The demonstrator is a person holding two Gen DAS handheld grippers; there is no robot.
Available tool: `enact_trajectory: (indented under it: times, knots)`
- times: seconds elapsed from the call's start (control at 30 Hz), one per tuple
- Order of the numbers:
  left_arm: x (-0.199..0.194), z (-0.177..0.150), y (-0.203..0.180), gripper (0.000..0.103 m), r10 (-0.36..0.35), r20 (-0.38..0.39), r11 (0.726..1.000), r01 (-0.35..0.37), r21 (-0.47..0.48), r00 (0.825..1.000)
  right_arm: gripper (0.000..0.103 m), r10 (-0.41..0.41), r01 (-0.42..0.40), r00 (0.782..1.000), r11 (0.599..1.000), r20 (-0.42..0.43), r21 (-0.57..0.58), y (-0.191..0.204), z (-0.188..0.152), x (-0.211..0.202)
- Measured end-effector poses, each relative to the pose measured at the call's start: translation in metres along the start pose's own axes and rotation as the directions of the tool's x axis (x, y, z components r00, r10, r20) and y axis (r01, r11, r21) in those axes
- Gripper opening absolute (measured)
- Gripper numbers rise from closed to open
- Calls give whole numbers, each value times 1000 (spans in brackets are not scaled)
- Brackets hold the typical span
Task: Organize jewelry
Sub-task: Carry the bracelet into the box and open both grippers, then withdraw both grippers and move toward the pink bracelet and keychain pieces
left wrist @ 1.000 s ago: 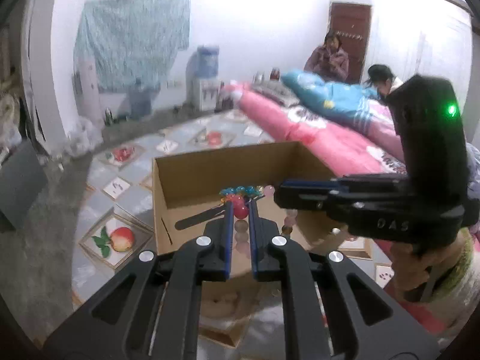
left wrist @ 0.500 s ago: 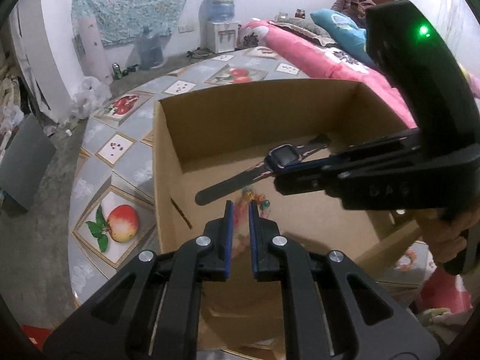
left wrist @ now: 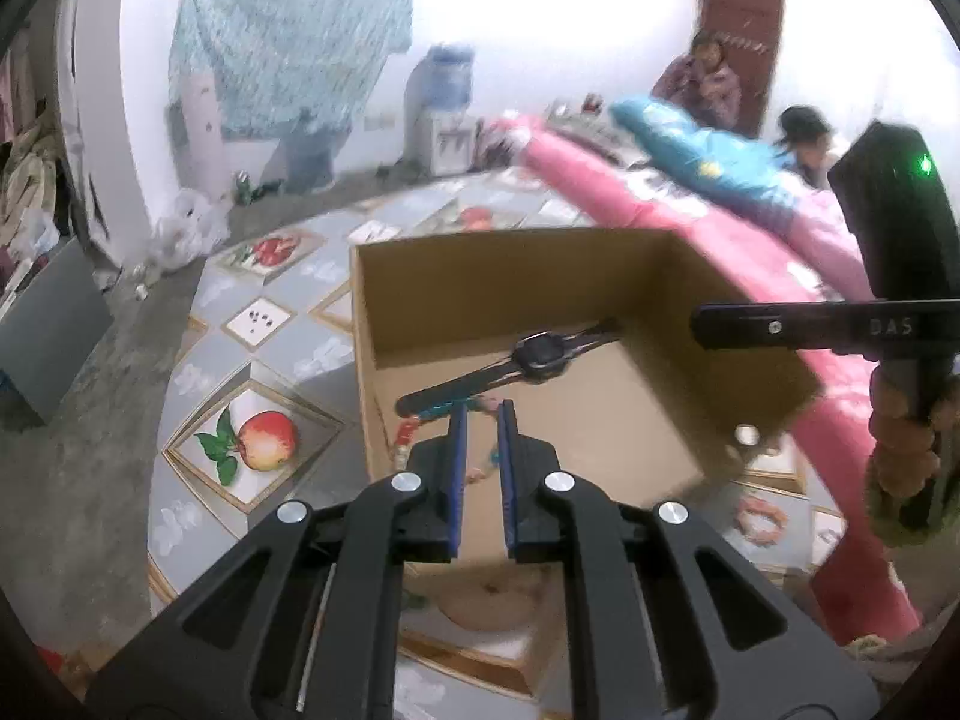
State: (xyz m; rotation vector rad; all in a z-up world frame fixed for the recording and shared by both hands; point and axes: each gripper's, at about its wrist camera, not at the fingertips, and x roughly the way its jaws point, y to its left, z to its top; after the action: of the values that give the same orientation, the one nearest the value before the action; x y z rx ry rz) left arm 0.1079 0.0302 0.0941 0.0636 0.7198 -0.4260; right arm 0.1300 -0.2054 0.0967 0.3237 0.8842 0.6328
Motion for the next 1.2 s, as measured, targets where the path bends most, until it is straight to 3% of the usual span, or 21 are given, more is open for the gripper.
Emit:
enact_trajectory:
  times: [0.13,0.3,0.43,0.5,0.6,0.7,1.0,1.07,1.2]
  knots:
    - [-26,-30,-14,20,-47,56,999,45,22,997,20,33,-32,998,999,50,-28,6,-48,-34]
    - [-13,-67,-27,21,-22,-15,999,23,46,1000,20,-84,85,996,996,-29,20,-10,-89,-22]
    - [10,-74,-21,21,43,-57,999,-41,23,997,20,-178,181,983,980,-42,86,-30,-88,-12]
    - [15,-70,-12,20,61,-55,998,-62,-22,997,20,-147,151,988,978,-37,142,-38,-83,-10]
    - [14,-66,-3,20,19,-51,995,-24,-98,999,20,-167,165,986,972,-1,169,-43,-80,-13]
    - [16,-65,-4,20,35,-48,993,-40,-107,998,20,-144,139,989,969,11,206,-47,-81,-14]
    - [26,-56,0,20,38,-61,986,-47,-158,997,21,-181,176,984,963,5,204,-41,-88,-30]
    - [25,-56,0,20,47,-62,987,-56,-152,997,43,-227,221,974,959,15,178,-36,-91,-42]
    - [26,-70,-5,21,20,-104,987,-36,-158,994,56,-383,382,924,920,-7,81,-25,-105,-65]
